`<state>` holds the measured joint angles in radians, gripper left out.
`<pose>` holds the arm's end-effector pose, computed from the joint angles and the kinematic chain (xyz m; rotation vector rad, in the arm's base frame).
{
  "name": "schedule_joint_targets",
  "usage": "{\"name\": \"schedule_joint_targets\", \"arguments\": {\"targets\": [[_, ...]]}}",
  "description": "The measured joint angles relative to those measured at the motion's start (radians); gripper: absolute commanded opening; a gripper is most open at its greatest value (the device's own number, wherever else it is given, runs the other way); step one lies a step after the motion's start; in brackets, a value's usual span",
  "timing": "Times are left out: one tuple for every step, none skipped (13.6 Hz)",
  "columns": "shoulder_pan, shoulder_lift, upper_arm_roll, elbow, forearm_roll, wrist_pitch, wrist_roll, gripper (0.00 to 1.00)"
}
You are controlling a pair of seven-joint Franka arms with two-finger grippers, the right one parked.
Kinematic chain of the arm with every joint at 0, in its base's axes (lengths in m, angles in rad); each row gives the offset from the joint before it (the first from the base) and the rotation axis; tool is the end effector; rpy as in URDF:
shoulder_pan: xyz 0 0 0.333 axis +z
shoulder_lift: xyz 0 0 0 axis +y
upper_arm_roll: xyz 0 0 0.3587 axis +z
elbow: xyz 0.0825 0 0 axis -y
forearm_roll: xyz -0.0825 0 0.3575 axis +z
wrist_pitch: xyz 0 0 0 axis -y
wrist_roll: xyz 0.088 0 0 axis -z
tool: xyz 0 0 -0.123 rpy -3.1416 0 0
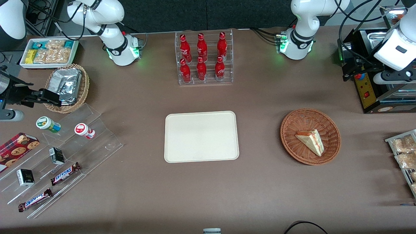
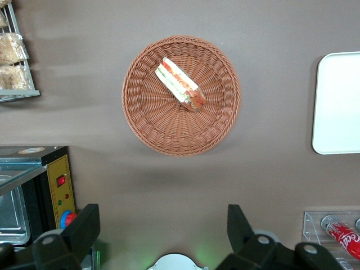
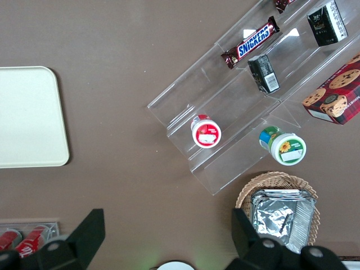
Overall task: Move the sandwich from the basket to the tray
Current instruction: 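Move the left gripper over the sandwich in the wicker basket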
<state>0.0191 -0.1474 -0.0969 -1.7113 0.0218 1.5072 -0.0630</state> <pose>0.4654 -0.0376 0.6568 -3.1005 0.0195 0.0849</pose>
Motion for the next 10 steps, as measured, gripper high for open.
{"name": "schedule_joint_targets", "arguments": {"targets": [[0.000, 0.000, 0.000, 0.000, 0.000, 0.000, 0.000, 1.00], [0.000, 0.000, 0.000, 0.000, 0.000, 0.000, 0.000, 1.00], [0.000, 0.000, 0.000, 0.000, -0.001, -0.002, -0.002, 1.00], [0.000, 0.000, 0.000, 0.000, -0.002, -0.003, -0.003, 1.00], [0.000, 0.000, 0.000, 0.000, -0.002, -0.006, -0.009, 1.00], [0.000, 0.002, 0.001, 0.000, -0.002, -0.008, -0.033, 1.00], [0.001, 0.008, 0.003, -0.002, -0.006, -0.014, -0.082, 1.00], [0.002, 0.023, 0.005, -0.003, -0.023, -0.028, -0.135, 1.00], [0.002, 0.046, 0.007, -0.005, -0.044, -0.043, -0.176, 1.00], [0.002, 0.076, 0.009, -0.008, -0.058, -0.044, -0.201, 1.00]]}}
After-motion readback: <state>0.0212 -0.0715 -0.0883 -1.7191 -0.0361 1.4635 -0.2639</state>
